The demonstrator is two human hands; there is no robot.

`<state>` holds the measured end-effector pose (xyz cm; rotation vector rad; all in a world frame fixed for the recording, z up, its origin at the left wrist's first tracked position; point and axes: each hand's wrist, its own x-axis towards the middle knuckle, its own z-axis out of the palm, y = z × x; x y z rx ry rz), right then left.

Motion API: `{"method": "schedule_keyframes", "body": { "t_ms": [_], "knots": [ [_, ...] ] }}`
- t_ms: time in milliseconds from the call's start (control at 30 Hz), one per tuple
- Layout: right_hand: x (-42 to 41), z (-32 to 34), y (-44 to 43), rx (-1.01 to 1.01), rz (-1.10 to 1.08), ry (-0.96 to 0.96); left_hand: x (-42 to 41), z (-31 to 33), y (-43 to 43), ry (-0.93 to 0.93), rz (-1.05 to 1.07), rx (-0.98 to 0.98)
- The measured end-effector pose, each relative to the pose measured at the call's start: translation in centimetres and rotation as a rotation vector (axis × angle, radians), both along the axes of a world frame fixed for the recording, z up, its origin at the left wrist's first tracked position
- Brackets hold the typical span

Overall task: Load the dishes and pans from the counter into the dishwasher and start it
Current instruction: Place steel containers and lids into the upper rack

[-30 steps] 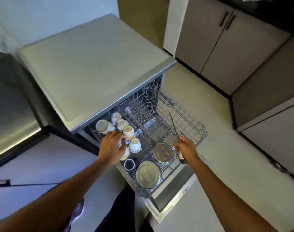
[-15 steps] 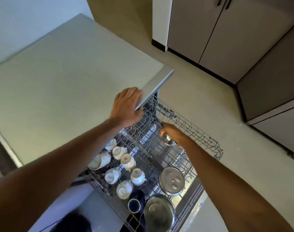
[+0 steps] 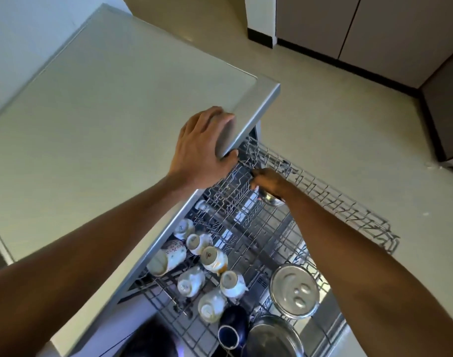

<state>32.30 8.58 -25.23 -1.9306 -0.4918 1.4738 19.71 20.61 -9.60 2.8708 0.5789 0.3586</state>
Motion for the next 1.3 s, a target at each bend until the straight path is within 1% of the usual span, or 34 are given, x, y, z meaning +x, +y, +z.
{"method": "schedule_keyframes", "body": {
  "t_ms": [100, 233, 367, 433, 600, 767, 967, 1033, 1133, 1233, 1267, 1300],
  "knots": [
    [0.1, -1.2, -0.6, 0.003, -0.079, 0.036, -0.1, 0.0, 0.0, 0.015, 0.014, -0.011],
    [0.2, -0.7, -0.6, 0.009, -0.152, 0.140, -0.1, 0.2, -0.2, 0.009, 0.018, -0.015],
    [-0.3, -0.1, -0.8, 0.002, -0.174, 0.135, 0.0, 0.3, -0.3, 0.008, 0.029, -0.021],
    [-0.7, -0.1, -1.4, -0.008, -0.199, 0.170, -0.1, 0.3, -0.3, 0.008, 0.033, -0.021],
    [-1.6, 0.2, -2.9, 0.033, -0.327, 0.356, -0.1, 0.4, -0.4, 0.010, 0.040, -0.021],
    [-0.8, 0.6, -2.2, 0.099, -0.566, 0.694, -0.1, 0.4, -0.4, 0.002, 0.038, -0.022],
    [-1.0, 0.9, -1.8, 0.112, -0.764, 0.894, -0.1, 0.4, -0.3, 0.009, 0.042, -0.021],
    [-1.2, 0.9, -1.9, 0.106, -0.813, 0.922, 0.0, 0.4, -0.3, 0.004, 0.040, -0.021],
    [-1.5, 0.5, -1.4, 0.103, -0.879, 0.865, -0.1, 0.3, -0.3, 0.007, 0.042, -0.020],
    [-1.8, -0.5, -0.9, 0.272, -0.975, 0.837, -0.1, 0.2, -0.3, 0.004, 0.037, -0.022],
    [-1.9, -0.6, -0.9, 0.257, -0.995, 0.808, -0.1, 0.2, -0.3, 0.003, 0.038, -0.023],
    [-2.0, -0.1, -1.2, 0.246, -1.006, 0.867, -0.1, 0.3, -0.3, 0.001, 0.039, -0.024]
  ]
}}
